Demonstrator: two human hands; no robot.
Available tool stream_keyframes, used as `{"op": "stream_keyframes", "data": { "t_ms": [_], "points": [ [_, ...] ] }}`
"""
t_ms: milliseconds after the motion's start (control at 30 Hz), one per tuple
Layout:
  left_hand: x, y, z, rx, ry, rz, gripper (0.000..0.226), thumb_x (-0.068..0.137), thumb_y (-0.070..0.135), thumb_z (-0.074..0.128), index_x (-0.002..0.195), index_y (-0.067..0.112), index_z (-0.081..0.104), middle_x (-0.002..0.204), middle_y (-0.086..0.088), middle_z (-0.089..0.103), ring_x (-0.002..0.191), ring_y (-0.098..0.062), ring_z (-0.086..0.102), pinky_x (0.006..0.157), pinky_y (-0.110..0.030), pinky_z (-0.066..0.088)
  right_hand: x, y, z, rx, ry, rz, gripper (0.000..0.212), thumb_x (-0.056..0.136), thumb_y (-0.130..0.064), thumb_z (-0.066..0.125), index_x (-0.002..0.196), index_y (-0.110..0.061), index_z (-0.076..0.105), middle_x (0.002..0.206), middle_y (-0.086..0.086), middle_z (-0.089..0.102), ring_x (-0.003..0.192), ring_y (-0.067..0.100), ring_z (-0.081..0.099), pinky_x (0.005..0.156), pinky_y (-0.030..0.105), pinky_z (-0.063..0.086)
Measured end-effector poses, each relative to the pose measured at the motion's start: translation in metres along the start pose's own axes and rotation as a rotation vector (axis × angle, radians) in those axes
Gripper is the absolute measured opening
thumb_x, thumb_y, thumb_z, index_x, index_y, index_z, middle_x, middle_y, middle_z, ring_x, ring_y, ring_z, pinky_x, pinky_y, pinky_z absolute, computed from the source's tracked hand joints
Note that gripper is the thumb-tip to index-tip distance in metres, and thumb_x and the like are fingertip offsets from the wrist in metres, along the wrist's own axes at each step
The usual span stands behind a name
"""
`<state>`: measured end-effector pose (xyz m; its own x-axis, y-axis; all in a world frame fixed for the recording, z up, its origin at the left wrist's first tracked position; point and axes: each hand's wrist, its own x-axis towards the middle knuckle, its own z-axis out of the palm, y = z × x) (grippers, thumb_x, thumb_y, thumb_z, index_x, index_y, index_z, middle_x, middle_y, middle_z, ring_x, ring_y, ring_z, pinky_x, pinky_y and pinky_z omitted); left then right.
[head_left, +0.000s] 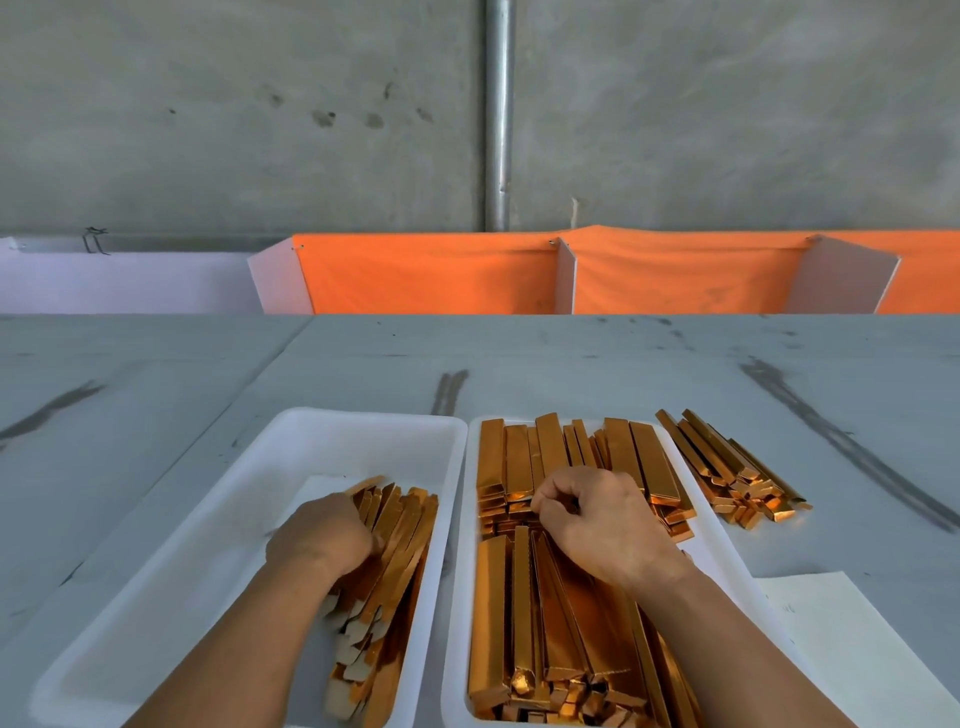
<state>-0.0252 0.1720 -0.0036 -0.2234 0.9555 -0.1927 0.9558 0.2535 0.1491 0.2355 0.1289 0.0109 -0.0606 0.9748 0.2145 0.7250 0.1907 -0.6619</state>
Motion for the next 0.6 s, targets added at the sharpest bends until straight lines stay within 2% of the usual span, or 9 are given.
{"op": "stream_keyframes", "data": {
  "t_ms": [133,300,367,433,500,600],
  "points": [
    [0.002,-0.001,-0.003,-0.072,-0.018,-0.047,0.023,0.086,0.039,0.067,0.085,0.018,0.057,0.083,0.001,0.062,0.077,-0.014,0.061,0.069,-0.026,0.048,0.000,-0.001,0.000,0.011,-0.004,-0.008,0.022,0.094,-0.023,0.058,0.078,-0.034,0.067,0.079,-0.017,0.067,0.080,0.007,0.067,0.062,0.012,0.054],
    [0.004,-0.001,-0.008,-0.241,0.025,-0.068,0.016,0.079,0.022,0.070,0.083,0.011,0.060,0.079,-0.004,0.064,0.074,-0.019,0.062,0.062,-0.028,0.045,0.001,-0.002,0.000,0.011,-0.001,-0.020,0.023,0.093,-0.022,0.058,0.076,-0.035,0.067,0.079,-0.019,0.067,0.081,0.008,0.067,0.062,0.012,0.053],
    [0.005,0.000,-0.010,-0.402,0.031,-0.071,0.016,0.078,0.020,0.072,0.081,0.008,0.061,0.076,-0.006,0.063,0.072,-0.021,0.062,0.063,-0.029,0.045,0.001,-0.002,0.000,0.017,0.008,-0.028,0.024,0.093,-0.021,0.058,0.075,-0.036,0.066,0.078,-0.020,0.067,0.083,0.007,0.066,0.061,0.010,0.052],
    [0.005,0.000,-0.013,-0.628,0.076,-0.067,0.014,0.079,0.018,0.071,0.077,0.010,0.060,0.078,-0.005,0.064,0.072,-0.021,0.061,0.073,-0.035,0.049,0.000,-0.002,0.000,0.023,0.018,-0.038,0.025,0.092,-0.020,0.059,0.075,-0.036,0.067,0.078,-0.020,0.067,0.084,0.006,0.066,0.061,0.009,0.051],
    [0.002,0.000,-0.015,-0.878,0.110,-0.031,0.010,0.081,0.016,0.072,0.085,0.016,0.062,0.087,-0.002,0.067,0.081,-0.020,0.064,0.082,-0.040,0.053,0.000,-0.003,0.000,0.028,0.025,-0.044,0.024,0.092,-0.019,0.059,0.075,-0.035,0.067,0.078,-0.020,0.067,0.083,0.007,0.066,0.063,0.012,0.053],
    [-0.003,0.002,-0.019,-1.142,0.055,0.072,0.011,0.087,0.016,0.068,0.094,0.023,0.068,0.093,-0.004,0.072,0.090,-0.023,0.068,0.089,-0.044,0.053,0.000,-0.004,0.000,0.046,0.047,-0.063,0.025,0.091,-0.016,0.059,0.076,-0.034,0.067,0.079,-0.018,0.068,0.083,0.009,0.067,0.068,0.018,0.056]
  ]
}}
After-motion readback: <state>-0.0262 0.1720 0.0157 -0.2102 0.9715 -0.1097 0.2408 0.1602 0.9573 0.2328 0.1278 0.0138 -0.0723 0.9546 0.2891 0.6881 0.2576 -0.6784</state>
